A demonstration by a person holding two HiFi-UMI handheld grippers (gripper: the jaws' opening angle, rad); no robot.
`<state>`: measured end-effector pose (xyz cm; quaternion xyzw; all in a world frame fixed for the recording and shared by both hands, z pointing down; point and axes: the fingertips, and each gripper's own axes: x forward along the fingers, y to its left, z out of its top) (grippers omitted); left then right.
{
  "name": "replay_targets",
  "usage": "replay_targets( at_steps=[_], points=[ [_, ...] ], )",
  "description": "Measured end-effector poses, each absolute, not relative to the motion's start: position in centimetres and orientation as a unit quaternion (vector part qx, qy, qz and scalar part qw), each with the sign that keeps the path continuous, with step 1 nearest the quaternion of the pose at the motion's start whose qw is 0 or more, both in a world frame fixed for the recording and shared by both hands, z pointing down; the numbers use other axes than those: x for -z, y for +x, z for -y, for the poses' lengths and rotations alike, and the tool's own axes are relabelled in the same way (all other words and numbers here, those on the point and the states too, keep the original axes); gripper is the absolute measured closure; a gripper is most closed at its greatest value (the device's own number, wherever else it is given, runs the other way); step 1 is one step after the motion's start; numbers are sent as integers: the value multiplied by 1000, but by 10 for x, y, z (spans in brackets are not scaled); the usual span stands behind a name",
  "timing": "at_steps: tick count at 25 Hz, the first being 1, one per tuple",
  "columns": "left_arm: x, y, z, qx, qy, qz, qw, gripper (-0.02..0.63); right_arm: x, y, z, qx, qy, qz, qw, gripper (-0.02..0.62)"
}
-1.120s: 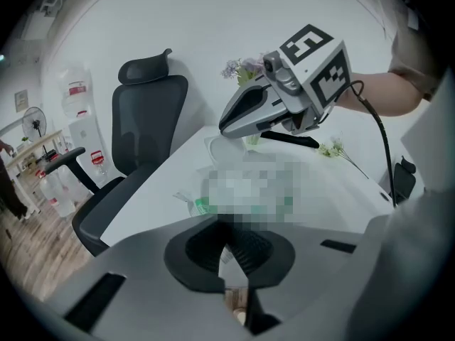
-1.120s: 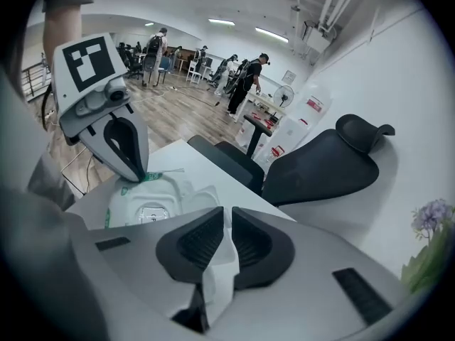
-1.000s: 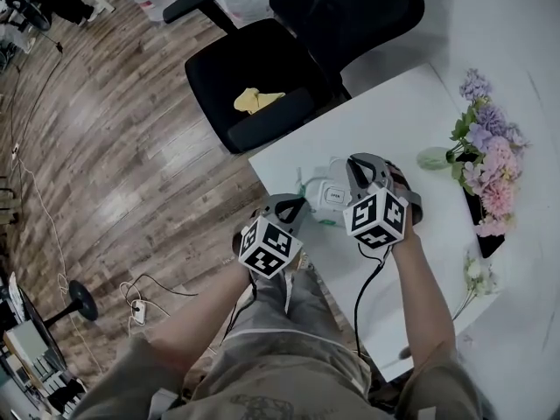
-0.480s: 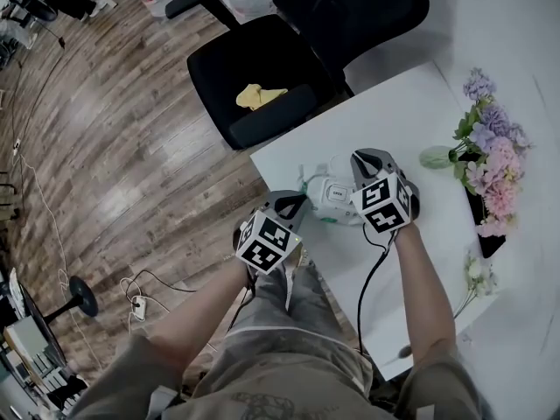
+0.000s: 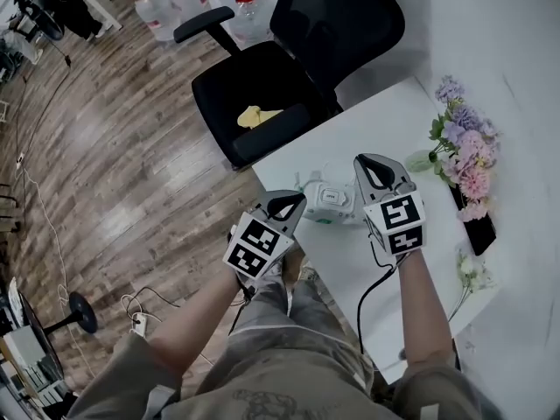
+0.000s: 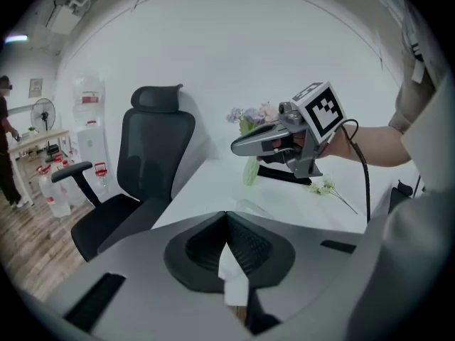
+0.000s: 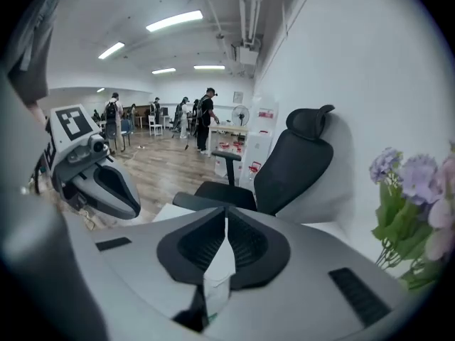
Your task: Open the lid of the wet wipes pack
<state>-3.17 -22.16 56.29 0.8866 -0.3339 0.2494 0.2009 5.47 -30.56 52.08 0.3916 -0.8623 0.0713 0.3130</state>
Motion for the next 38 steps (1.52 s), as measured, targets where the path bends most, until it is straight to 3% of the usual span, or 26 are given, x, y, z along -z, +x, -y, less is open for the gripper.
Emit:
replay_targets(
  at_steps=[19,27,38],
  points=[
    [-374,-63,217,-137,904,392,96,591,-332,81,206,-41,454,882,121,560],
    [-323,-62,182,-101,911,394,63,591,-306,83,157,-65,439,893,74,560],
    [-305,-54,155,-95,915,388,50,591,-294,81,132,-51,437,895,73,560]
  ],
)
